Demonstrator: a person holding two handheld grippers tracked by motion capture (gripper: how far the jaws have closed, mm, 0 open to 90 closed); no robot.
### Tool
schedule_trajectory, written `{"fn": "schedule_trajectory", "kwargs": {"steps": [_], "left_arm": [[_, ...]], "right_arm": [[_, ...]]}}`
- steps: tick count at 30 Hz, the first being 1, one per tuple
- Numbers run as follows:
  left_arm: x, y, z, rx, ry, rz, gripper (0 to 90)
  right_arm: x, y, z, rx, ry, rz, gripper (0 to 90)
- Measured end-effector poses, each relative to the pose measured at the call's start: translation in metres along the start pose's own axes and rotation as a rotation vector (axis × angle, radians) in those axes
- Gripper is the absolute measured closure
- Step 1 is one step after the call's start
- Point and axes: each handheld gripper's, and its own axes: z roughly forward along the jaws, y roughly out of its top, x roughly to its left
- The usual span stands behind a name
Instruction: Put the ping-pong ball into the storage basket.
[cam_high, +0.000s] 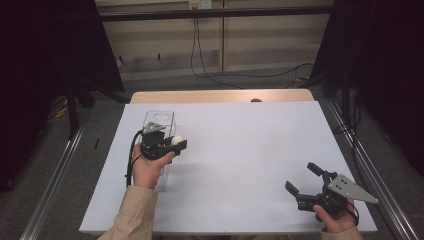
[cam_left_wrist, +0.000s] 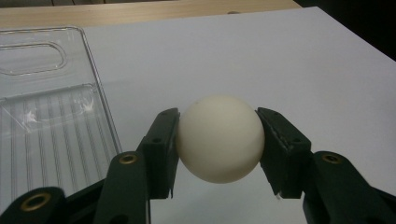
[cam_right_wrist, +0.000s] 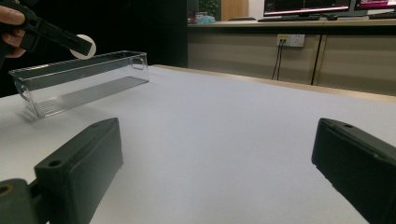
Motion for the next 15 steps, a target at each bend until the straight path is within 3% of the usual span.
{"fn": "schedule_trajectory", "kwargs": {"steps": [2, 15], "left_arm": [[0.002, -0.001, -0.0016, 0.016, 0.007, 0.019, 51.2], [0.0054, -0.002, -0.006, 0.007, 0.013, 0.013, 51.2]], "right_arm": [[0.0, 0.0001, 0.0001, 0.0, 0.001, -0.001, 1.4], [0.0004, 0.0002, 0.0008, -0.003, 0.001, 0.001, 1.4]]}}
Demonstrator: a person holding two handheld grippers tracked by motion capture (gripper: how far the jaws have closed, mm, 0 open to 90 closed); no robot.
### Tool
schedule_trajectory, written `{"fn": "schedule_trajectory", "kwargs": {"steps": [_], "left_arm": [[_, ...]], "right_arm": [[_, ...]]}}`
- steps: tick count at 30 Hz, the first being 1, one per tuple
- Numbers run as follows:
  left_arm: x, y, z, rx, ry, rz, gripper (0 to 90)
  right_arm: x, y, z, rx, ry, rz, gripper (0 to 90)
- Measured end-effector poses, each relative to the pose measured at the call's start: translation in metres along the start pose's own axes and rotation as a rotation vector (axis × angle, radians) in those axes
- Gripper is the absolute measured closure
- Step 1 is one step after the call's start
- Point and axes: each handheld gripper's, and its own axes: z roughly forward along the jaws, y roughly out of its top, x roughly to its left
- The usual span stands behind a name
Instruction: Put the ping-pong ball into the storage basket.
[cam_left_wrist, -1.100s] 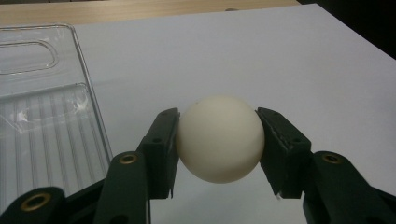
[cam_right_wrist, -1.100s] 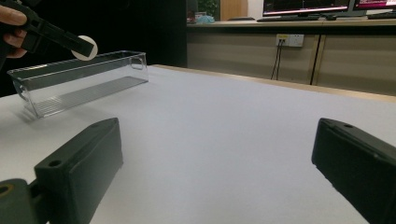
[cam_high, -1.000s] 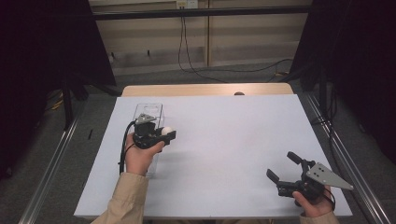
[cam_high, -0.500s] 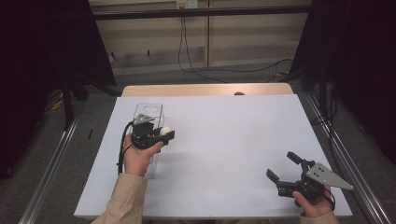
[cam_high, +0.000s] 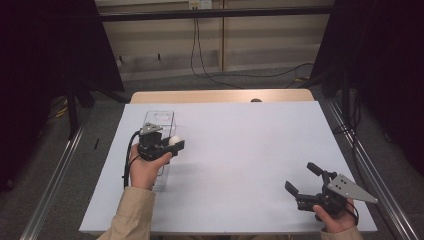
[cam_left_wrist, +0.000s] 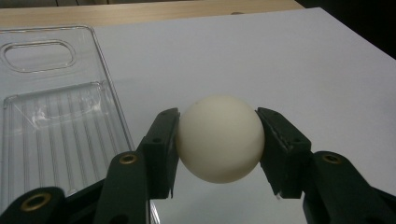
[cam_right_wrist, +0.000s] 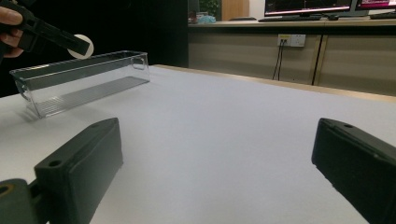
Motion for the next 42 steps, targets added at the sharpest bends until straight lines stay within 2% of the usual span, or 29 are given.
{"fn": "schedule_trajectory", "kwargs": {"steps": [16, 19, 23, 25, 42], "left_arm": [[0.006, -0.002, -0.005, -0.005, 0.012, -0.003, 51.2], [0.007, -0.002, -0.006, -0.003, 0.002, -0.003, 51.2], [0.008, -0.002, -0.008, -0.005, 0.018, -0.001, 51.2], [0.009, -0.001, -0.008, -0.005, 0.008, -0.003, 51.2], [0.014, -0.003, -0.013, -0.012, 0.026, -0.005, 51.2]], "right_arm": [[0.0, 0.0, 0.0, 0.006, 0.006, -0.01, 1.4], [0.0, 0.0, 0.0, 0.005, 0.006, -0.01, 1.4], [0.0, 0.0, 0.0, 0.005, 0.006, -0.01, 1.4], [0.0, 0.0, 0.0, 0.006, 0.006, -0.01, 1.4], [0.0, 0.0, 0.001, 0.01, 0.01, -0.006, 1.4]]}}
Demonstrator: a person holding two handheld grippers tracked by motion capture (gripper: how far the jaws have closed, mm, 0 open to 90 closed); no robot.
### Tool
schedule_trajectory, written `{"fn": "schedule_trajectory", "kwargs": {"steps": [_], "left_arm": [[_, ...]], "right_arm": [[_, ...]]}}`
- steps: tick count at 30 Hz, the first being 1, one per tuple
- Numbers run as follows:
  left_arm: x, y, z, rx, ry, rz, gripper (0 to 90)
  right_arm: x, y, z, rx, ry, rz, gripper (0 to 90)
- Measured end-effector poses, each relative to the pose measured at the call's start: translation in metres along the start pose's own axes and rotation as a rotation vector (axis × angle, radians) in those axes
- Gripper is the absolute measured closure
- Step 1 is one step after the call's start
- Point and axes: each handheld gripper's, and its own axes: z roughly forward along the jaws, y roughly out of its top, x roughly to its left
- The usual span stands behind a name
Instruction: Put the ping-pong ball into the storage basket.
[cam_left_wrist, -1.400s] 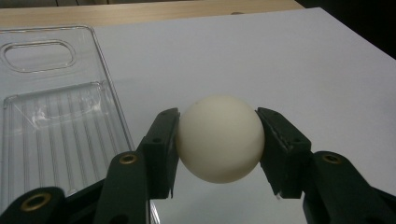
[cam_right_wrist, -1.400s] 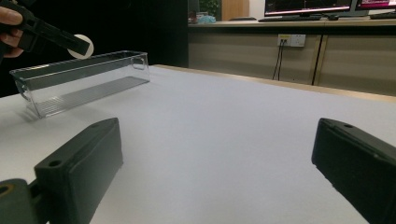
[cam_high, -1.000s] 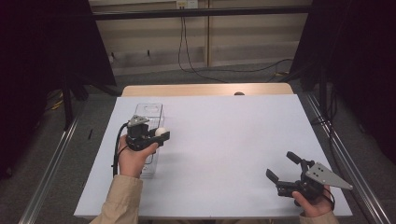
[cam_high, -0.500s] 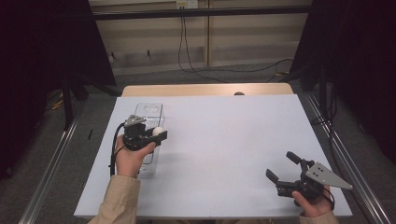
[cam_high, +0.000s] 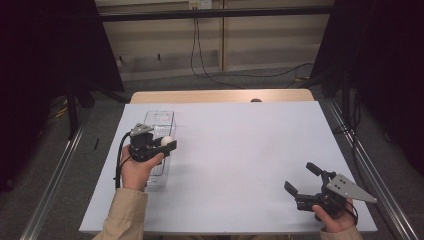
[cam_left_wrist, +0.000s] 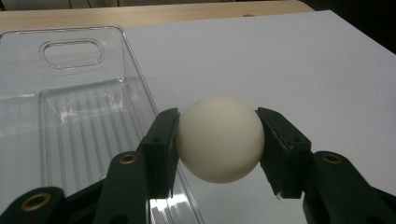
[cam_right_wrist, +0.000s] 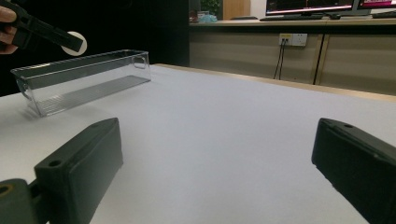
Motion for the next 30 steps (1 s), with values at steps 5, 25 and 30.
{"fn": "schedule_trajectory", "kwargs": {"steps": [5, 25, 30], "left_arm": [[0.002, -0.0003, -0.0019, 0.002, 0.0, 0.008, 51.2], [0.0075, -0.0054, -0.0065, -0.018, 0.007, -0.007, 51.2], [0.0087, -0.007, -0.0082, -0.03, 0.008, -0.009, 51.2]], "right_arm": [[0.0, 0.0001, 0.0, 0.0, 0.003, -0.001, 1.4], [0.0007, 0.0001, 0.0009, -0.006, -0.003, 0.006, 1.4], [0.0005, -0.0001, 0.001, -0.003, -0.001, 0.002, 1.4]]}}
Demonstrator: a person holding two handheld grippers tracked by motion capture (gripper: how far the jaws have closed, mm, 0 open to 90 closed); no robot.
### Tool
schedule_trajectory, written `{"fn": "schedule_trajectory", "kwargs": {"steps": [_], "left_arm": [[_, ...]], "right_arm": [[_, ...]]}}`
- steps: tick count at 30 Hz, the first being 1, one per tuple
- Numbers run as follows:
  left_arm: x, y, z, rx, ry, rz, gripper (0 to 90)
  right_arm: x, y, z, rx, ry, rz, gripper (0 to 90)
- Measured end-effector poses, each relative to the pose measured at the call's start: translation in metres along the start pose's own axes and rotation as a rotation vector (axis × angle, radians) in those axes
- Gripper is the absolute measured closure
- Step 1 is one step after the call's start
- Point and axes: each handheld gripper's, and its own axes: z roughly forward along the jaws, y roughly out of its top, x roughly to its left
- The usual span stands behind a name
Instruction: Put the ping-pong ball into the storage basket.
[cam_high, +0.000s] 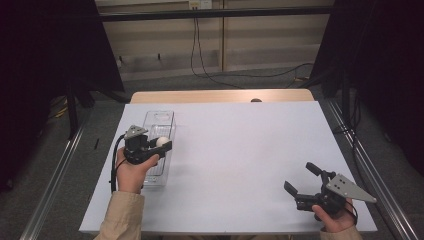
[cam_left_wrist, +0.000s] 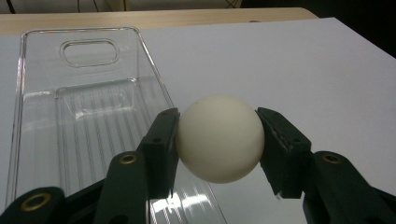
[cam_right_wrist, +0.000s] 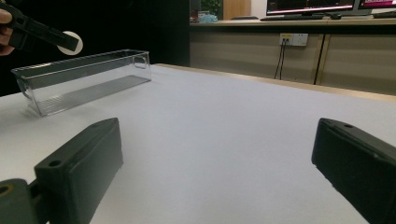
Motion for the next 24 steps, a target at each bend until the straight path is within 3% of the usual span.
{"fn": "schedule_trajectory", "kwargs": {"steps": [24], "left_arm": [[0.0066, -0.0091, -0.0036, -0.025, 0.019, 0.001, 51.2]], "right_arm": [[0.0004, 0.0, 0.0009, 0.001, -0.003, -0.003, 1.4]]}}
